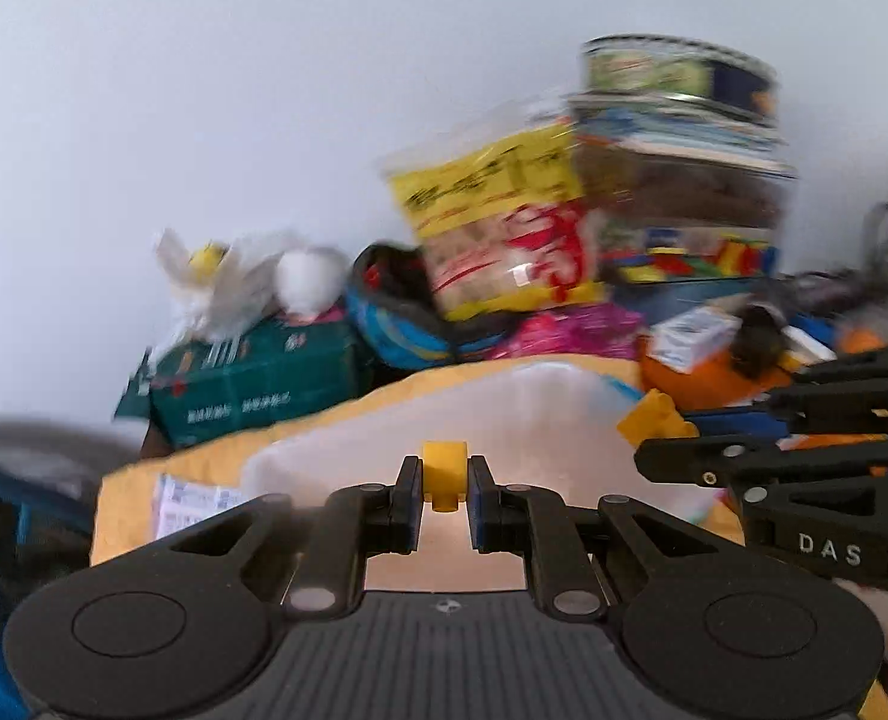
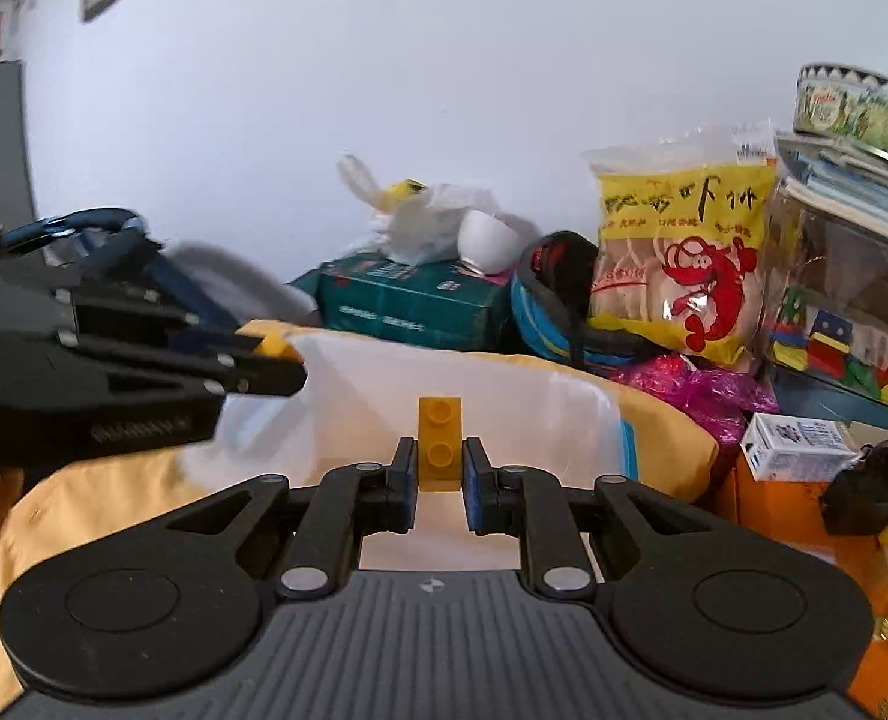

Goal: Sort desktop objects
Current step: 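Carry the yellow brick over the white bin and open the right gripper, then move the right gripper back to the pile toward the blue round disc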

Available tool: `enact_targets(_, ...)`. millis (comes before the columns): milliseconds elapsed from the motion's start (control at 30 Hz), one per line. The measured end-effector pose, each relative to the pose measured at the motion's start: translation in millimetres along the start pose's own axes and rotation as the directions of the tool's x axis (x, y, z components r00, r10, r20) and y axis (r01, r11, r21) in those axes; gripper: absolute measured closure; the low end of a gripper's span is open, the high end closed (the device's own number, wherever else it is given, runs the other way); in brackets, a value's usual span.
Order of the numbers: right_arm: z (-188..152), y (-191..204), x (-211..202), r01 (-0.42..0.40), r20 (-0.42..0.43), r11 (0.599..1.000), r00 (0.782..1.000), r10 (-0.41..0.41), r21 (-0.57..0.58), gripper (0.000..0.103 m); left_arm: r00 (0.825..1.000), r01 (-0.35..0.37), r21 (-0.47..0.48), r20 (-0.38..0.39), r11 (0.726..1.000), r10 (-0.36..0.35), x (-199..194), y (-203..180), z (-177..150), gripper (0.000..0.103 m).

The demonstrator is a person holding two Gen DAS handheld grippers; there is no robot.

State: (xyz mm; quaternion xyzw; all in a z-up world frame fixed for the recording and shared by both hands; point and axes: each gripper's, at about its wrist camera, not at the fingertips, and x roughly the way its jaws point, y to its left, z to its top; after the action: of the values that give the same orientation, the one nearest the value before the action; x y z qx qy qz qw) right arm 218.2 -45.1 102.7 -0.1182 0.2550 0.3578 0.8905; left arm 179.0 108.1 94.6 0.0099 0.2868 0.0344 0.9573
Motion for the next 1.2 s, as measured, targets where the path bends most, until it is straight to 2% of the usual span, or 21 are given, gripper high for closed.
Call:
enact_targets(100,-1.1,-2.5,31.8,-0.001,-0.047,0.999,0.999,0.003,0.045,0.083,0.996,-0.008,-0.048,-0.084,0.999,0.004,28.1,8.3,-6.4,0.082)
enact_targets(167,-8.6,-1.4,41.2,-0.021,-0.071,0.999,0.997,0.025,0.049,0.065,0.995,0.005,-0.053,-0.1,0.999,-0.011,32.6,8.1,-13.7,0.07)
enact_targets(200,-11.8,-0.6,44.7,-0.02,-0.08,0.999,0.996,0.023,0.045,0.063,0.995,0.004,-0.046,-0.103,0.999,-0.009,30.3,7.4,-16.6,0.066)
enact_targets(367,-24.1,8.2,19.0,0.001,-0.032,1.0,0.999,-0.001,-0.001,0.063,0.998,0.006,-0.038,-0.061,0.999,-0.008,-1.0,11.6,-21.0,0.066)
enact_targets(533,-39.8,19.8,-19.9,-0.027,-0.003,1.0,1.0,0.027,-0.007,0.063,1.0,0.031,-0.039,-0.002,0.999,-0.031,-54.5,4.3,-48.4,0.041)
enact_targets(600,-53.9,24.8,-32.8,-0.057,-0.013,0.998,0.998,0.057,0.006,0.063,0.999,0.05,-0.04,-0.009,0.998,-0.051,-71.2,-3.4,-68.1,0.04)
enact_targets(767,-106.3,40.7,-55.5,-0.11,-0.081,0.992,0.99,0.114,0.054,0.06,0.986,0.129,-0.021,-0.102,0.991,-0.131,-96.8,-35.5,-125.1,0.04)
enact_targets(867,-137.9,49.9,-60.0,-0.123,-0.147,0.99,0.98,0.133,0.074,0.06,0.978,0.167,0.024,-0.129,0.986,-0.162,-106.0,-55.2,-157.2,0.04)
enact_targets(933,-151.9,52.9,-65.2,-0.118,-0.148,0.988,0.98,0.132,0.102,0.06,0.973,0.178,0.058,-0.162,0.982,-0.167,-108.4,-65.6,-174.7,0.04)
enact_targets(1033,-165.2,57.3,-75.1,-0.102,-0.129,0.987,0.985,0.118,0.124,0.06,0.963,0.189,0.088,-0.211,0.978,-0.167,-110.1,-74.4,-187.0,0.04)
enact_targets(1133,-165.8,55.3,-76.0,-0.088,-0.133,0.988,0.986,0.106,0.129,0.06,0.97,0.182,0.115,-0.186,0.977,-0.159,-116.0,-77.0,-186.7,0.04)
enact_targets(1200,-163.5,53.7,-76.0,-0.073,-0.139,0.99,0.986,0.09,0.123,0.06,0.966,0.201,0.104,-0.188,0.974,-0.179,-117.1,-77.6,-186.5,0.04)
